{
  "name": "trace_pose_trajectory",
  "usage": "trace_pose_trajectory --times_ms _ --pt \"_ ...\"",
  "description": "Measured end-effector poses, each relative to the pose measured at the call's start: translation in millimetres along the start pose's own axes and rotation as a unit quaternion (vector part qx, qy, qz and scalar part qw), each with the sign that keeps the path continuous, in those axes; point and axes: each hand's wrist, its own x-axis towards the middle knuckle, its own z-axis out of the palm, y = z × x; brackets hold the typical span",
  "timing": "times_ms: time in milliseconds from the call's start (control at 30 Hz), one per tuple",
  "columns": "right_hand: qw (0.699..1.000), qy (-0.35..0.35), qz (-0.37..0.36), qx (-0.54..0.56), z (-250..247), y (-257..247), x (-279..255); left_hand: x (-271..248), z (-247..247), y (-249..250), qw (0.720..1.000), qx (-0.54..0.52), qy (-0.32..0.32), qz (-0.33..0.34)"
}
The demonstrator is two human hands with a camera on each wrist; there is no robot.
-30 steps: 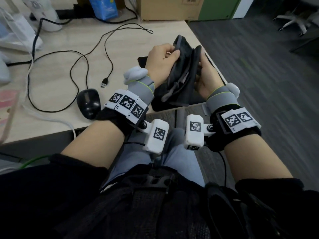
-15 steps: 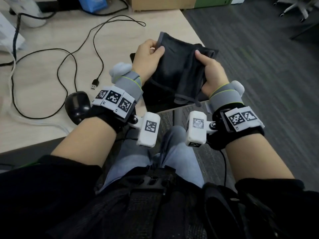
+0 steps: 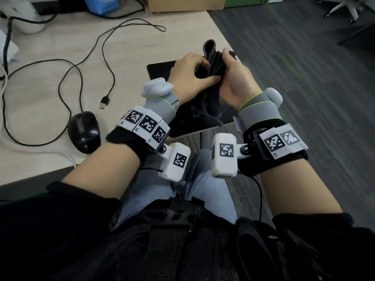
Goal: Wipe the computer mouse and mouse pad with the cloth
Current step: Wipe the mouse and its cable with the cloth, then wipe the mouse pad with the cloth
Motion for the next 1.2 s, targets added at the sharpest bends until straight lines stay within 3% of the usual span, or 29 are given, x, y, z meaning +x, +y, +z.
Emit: trace_pose_trajectory --times_ms 133,367,433,533,633,700,733,800,933,1033,1100,1200 --pt "0.998 0.044 -0.014 -0.034 -4 0 0 1 -2 -1 0.995 -0.095 -0.004 -0.002" --pt "0.992 0.087 -0.046 -0.078 -11 3 3 7 1 -6 0.986 -0.132 0.023 -0.099" --pt "0.992 0.097 -0.044 -0.062 -15 2 4 10 1 -14 0.971 -0.166 0.052 -0.164" --pt "0.993 0.111 -0.027 -0.005 -24 1 6 10 -7 -23 0.922 -0.281 0.093 -0.251" --pt "0.992 0.118 -0.006 0.044 -29 4 7 6 -17 -24 0.904 -0.306 0.003 -0.298" --pt "0.991 0.117 -0.013 0.058 -29 6 7 3 -21 -23 0.871 -0.372 -0.082 -0.311" --pt "0.992 0.106 -0.014 0.062 -29 6 7 2 -21 -24 0.867 -0.381 -0.107 -0.304" --pt "0.995 0.071 -0.006 0.068 -27 8 6 -2 -17 -23 0.885 -0.359 -0.116 -0.275" --pt "0.998 0.055 0.025 -0.024 -31 15 8 0 -13 -25 0.896 -0.387 0.005 -0.219" --pt "0.994 0.038 0.083 -0.056 -30 20 5 5 -12 -19 0.909 -0.371 0.032 -0.185" --pt "0.997 0.068 0.041 -0.025 -27 17 5 8 -11 -17 0.916 -0.354 0.039 -0.188" --pt "0.983 0.151 -0.098 0.035 -21 7 4 14 -11 -23 0.933 -0.276 0.068 -0.221"
